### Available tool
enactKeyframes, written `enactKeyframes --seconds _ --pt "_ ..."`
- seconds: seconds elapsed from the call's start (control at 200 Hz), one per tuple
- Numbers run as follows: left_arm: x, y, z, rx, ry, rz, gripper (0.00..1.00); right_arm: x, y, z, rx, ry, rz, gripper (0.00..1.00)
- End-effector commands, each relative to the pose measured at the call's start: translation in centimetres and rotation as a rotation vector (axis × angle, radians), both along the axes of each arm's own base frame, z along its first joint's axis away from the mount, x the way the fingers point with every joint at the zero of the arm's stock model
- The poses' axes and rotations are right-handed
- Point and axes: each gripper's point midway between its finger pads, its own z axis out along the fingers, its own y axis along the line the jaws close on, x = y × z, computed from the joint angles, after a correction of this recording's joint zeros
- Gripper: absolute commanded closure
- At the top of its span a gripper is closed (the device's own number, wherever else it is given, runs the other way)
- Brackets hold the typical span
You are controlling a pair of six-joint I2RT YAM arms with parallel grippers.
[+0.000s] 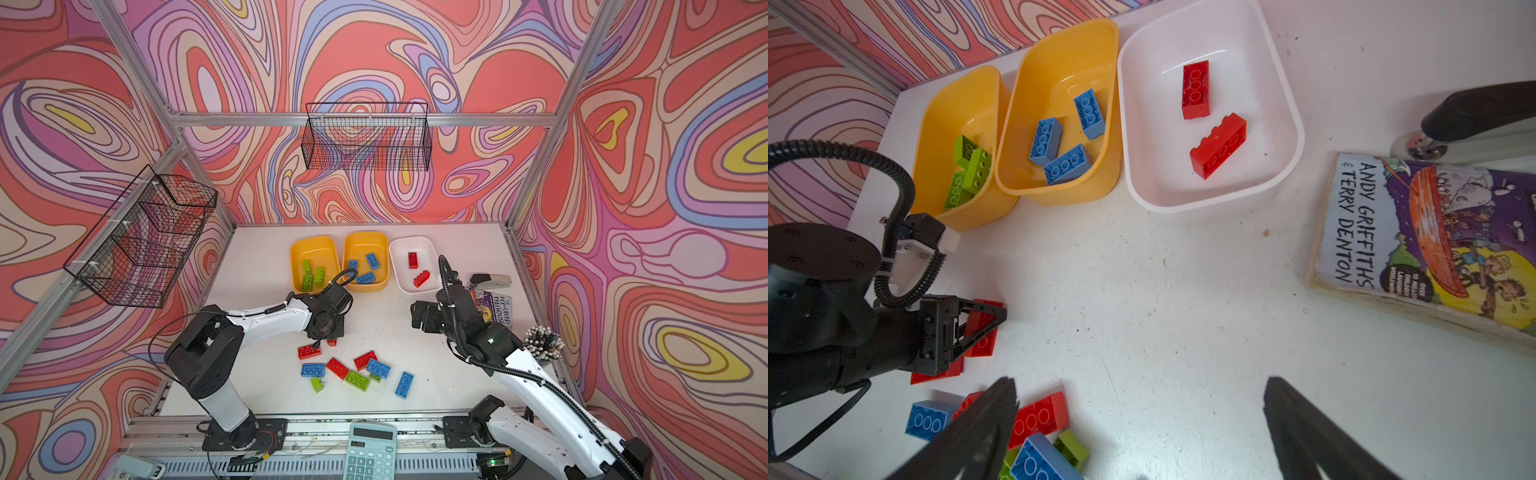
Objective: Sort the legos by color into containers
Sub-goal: 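Close the left gripper on the red brick and lift it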
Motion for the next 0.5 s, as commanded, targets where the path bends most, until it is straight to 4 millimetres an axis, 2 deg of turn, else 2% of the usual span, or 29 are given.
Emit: enactKeyframes --seconds 0.0,0.115,0.496 --pt "-1.2 1.4 -1.1 0.084 0.068 -0.016 0.89 -0.9 -1.3 -0.2 -0.015 0.005 -0.037 0.02" --pt "-0.8 1.0 -0.5 0.084 0.063 -0.028 0.94 -1.3 -1.8 -0.1 -0.011 -0.007 -0.05 0.02" --pt "1.0 -0.6 2.0 0.057 0.029 -0.061 0.99 -0.8 -1.3 0.2 0.001 -0.014 -0.046 0.02"
